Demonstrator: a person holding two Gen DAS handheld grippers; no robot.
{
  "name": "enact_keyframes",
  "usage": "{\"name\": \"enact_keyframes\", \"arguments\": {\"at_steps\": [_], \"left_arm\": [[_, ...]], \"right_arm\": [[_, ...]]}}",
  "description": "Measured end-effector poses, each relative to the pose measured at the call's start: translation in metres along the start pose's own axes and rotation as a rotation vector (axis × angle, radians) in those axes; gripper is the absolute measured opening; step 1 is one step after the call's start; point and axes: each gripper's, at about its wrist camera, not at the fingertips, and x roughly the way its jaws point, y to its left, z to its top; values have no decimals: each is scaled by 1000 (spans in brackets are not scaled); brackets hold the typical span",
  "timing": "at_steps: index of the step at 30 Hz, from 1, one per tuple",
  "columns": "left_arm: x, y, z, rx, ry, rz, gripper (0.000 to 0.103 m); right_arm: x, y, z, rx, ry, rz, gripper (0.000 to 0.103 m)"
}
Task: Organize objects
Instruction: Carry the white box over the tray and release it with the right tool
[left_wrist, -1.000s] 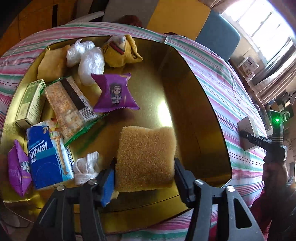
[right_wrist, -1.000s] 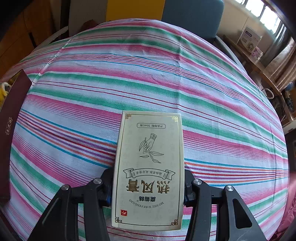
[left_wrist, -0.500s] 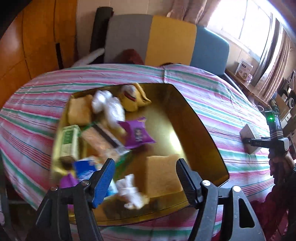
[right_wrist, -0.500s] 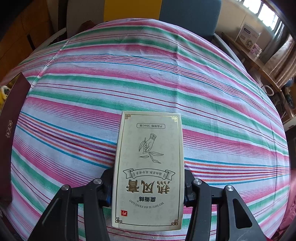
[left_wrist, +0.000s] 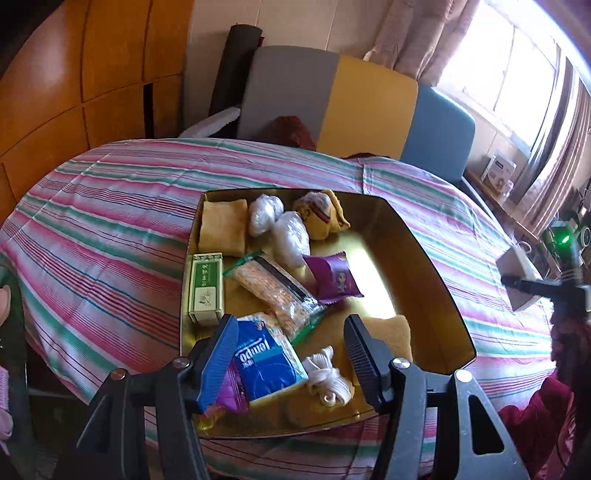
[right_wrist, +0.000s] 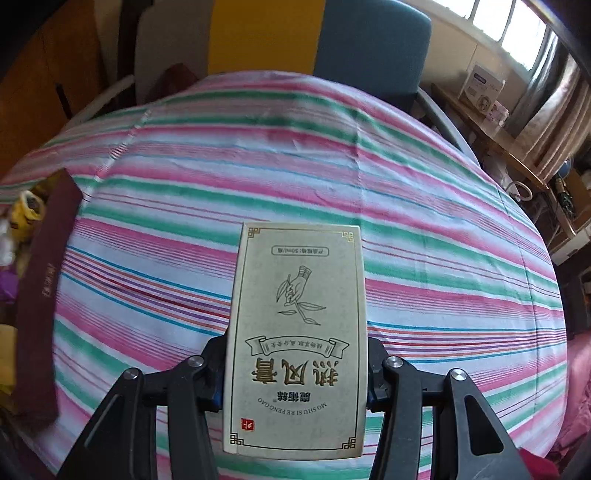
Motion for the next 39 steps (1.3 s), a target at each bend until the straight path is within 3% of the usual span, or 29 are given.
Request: {"name": "enact_keyframes", "arguments": {"at_steps": [6, 10, 14, 20, 23, 31, 34, 36, 39], "left_arm": [[-3, 9, -3, -21, -10, 7, 60], [-7, 19, -3, -40, -16, 12, 60], [-7, 27, -3, -54, -20, 17, 60], [0, 35, -6, -78, 8, 10, 60], [3, 36, -7, -76, 16, 6, 60], [7, 36, -8, -73, 17, 71, 60], [3, 34, -6, -49, -5, 138, 60], [-1, 33, -5, -42, -24, 163, 60], [-7, 30, -3, -37, -52, 194, 60]], "right_arm": [[-62, 129, 27, -177, -124, 192, 52], [-64, 203, 33, -254, -109, 285, 52], [-35, 251, 39, -271, -34, 279, 52], [26, 277, 45, -270, 82, 193, 53], [48, 274, 43, -235, 131, 196, 55], [51, 269, 36, -240, 103, 203, 60], [44, 264, 37, -215, 86, 214, 65], [36, 258, 37, -200, 64, 224, 75], [23, 252, 34, -186, 24, 223, 78]]}}
